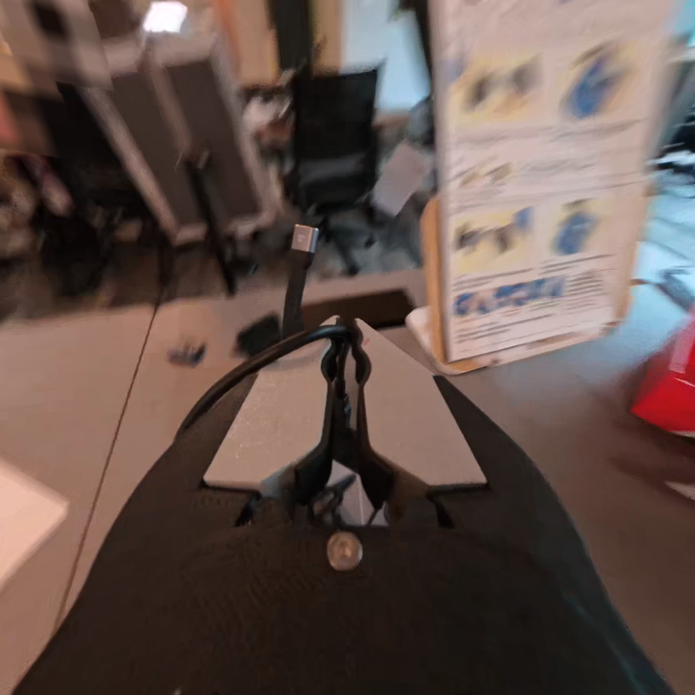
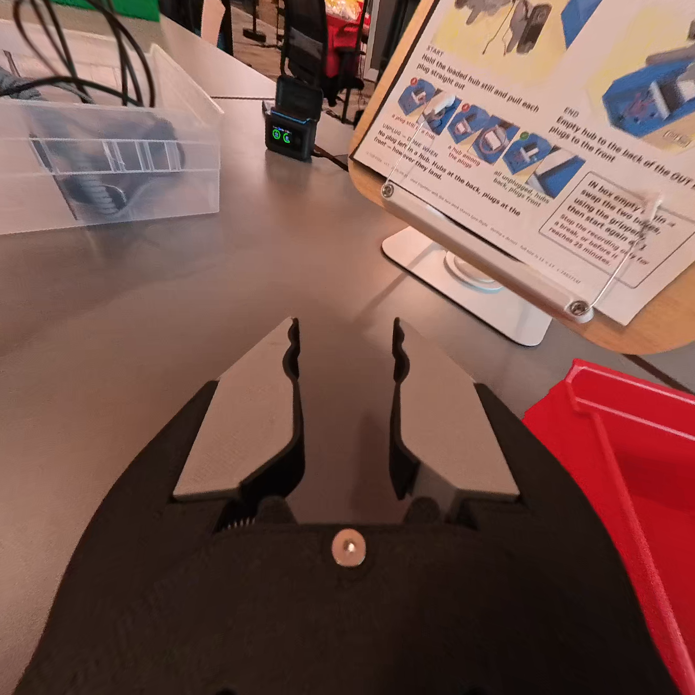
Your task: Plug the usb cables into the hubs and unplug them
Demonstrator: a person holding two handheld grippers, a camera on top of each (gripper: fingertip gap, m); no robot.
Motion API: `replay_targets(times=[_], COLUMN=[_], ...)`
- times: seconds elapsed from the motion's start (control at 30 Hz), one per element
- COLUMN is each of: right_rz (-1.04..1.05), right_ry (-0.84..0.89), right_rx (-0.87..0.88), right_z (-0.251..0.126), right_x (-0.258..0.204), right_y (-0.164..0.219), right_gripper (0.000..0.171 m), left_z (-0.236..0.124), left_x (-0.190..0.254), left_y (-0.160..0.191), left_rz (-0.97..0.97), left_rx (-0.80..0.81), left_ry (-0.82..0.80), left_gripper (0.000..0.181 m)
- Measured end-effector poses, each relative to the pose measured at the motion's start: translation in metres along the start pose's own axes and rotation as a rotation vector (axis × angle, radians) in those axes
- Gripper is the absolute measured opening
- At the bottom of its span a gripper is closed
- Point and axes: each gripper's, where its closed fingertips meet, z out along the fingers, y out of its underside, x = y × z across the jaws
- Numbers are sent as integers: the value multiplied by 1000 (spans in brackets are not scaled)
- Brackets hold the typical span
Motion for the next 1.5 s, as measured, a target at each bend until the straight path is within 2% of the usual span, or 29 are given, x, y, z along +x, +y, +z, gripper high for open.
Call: replay_targets(times=[0.1,0.23,0.5,0.57,0.73,0.93,1.07,1.13,1.23,1.33,1.5], right_rz=[31,68,50,49,86,117,110,118,137,192,290], right_ry=[-53,-181,-218,-211,-217,-232,-241,-244,-232,-229,-314], right_rx=[-23,-37,-91,-97,-75,-84,-64,-51,-16,46,164], right_z=[3,5,11,12,10,11,9,7,1,-8,-24], right_x=[-9,-31,-40,-38,-33,-32,-34,-33,-25,-13,-7], right_y=[7,13,27,29,25,27,22,19,12,1,-19], right_gripper=[49,51,52,51,52,53,53,55,57,59,69], left_z=[-41,-79,-140,-155,-179,-205,-217,-225,-213,-174,-114], left_x=[48,88,124,144,210,247,274,297,320,325,327], left_y=[-54,-95,-212,-239,-278,-350,-377,-376,-345,-283,-149], left_rz=[204,269,314,323,392,433,451,444,456,465,406], left_rx=[160,171,369,407,435,518,506,492,412,255,11], left_ry=[217,410,386,426,546,480,463,546,670,743,890], left_gripper=[1,2,2,2,2,2,1,1,2,2,2])
